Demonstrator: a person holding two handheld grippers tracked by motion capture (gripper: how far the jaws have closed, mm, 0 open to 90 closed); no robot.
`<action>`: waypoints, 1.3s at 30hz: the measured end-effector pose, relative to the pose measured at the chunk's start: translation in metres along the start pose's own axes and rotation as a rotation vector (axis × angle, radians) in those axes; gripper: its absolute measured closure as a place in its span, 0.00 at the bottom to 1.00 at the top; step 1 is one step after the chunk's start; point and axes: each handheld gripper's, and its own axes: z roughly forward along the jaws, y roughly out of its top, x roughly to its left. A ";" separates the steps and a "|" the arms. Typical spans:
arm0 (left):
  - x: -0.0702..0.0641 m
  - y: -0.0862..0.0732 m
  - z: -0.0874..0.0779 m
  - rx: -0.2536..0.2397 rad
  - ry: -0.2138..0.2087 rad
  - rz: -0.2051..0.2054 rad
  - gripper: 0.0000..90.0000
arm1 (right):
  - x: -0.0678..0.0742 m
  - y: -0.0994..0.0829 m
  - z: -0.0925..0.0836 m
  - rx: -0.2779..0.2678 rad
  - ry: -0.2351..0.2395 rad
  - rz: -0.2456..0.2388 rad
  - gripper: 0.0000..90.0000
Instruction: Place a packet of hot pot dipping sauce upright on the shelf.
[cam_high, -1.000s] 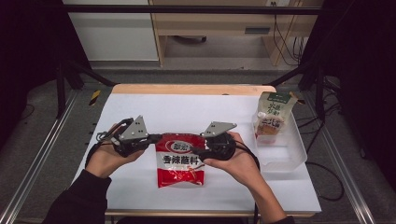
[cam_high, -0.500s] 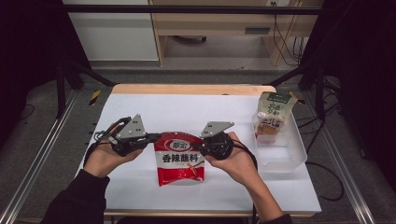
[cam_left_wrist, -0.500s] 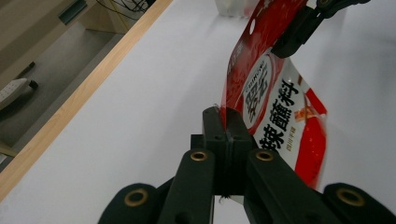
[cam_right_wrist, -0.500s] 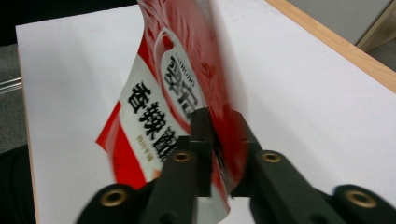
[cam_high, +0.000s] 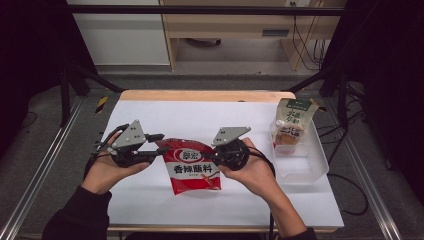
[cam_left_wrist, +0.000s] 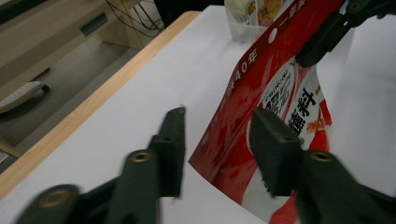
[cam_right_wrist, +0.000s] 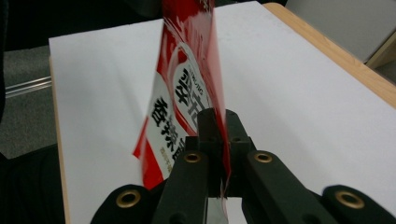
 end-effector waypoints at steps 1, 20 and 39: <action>0.000 0.000 -0.002 -0.010 0.006 -0.010 0.50 | 0.000 0.002 -0.002 0.000 0.001 -0.004 1.00; -0.017 -0.067 -0.004 -0.011 0.164 -0.208 0.11 | -0.036 0.037 -0.053 -0.063 -0.124 0.016 1.00; -0.024 -0.122 0.015 0.020 0.222 -0.282 0.08 | -0.069 0.030 -0.141 -0.144 -0.262 0.060 1.00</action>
